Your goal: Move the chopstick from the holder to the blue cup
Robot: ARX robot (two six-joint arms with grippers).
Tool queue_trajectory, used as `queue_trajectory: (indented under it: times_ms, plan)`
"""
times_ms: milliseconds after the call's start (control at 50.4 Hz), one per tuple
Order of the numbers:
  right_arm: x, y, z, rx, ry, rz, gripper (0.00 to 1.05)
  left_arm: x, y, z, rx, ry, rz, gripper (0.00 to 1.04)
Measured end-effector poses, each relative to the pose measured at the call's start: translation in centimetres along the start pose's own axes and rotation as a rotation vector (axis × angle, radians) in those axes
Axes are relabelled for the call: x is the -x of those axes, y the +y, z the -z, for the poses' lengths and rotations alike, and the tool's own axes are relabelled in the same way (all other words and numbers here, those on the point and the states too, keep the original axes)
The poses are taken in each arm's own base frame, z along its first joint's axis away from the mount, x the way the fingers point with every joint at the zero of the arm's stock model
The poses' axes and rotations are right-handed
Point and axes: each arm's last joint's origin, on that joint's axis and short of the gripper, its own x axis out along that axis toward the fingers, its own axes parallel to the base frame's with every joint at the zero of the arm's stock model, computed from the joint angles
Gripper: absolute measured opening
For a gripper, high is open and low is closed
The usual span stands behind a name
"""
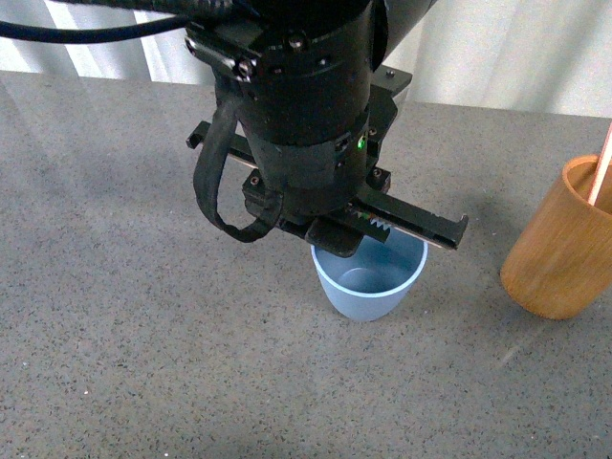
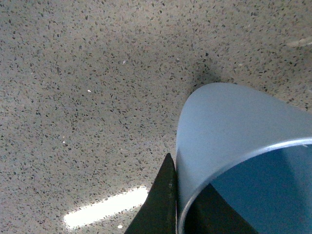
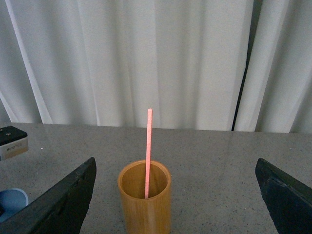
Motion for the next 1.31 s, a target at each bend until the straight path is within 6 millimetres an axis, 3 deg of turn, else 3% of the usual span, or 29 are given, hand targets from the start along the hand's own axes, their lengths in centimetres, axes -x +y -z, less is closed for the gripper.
queue_trajectory:
  times_ms: [436,793,892,1051,1190,1309]
  plan:
    - [0.0,0.0,0.0,0.000,0.000,0.000,0.95,-0.9,-0.2,-0.1,0.000,-0.008,-0.009,0.03]
    - [0.0,0.0,0.0,0.000,0.000,0.000,0.95,-0.4,-0.1,-0.8,0.011,-0.019,0.000,0.48]
    - [0.0,0.0,0.0,0.000,0.000,0.000,0.95,0.9,0.5,-1.3,0.025,-0.040,0.002,0.68]
    - [0.0,0.0,0.0,0.000,0.000,0.000,0.95,4.6,2.7,-2.1,0.078,-0.145,-0.011,0.98]
    - [0.0,0.0,0.0,0.000,0.000,0.000,0.95,8.0,5.2,-1.3,0.145,-0.351,-0.078,0.98]
    - [0.0,0.0,0.0,0.000,0.000,0.000,0.95,11.1,7.5,1.2,0.242,-0.615,-0.187,0.98]
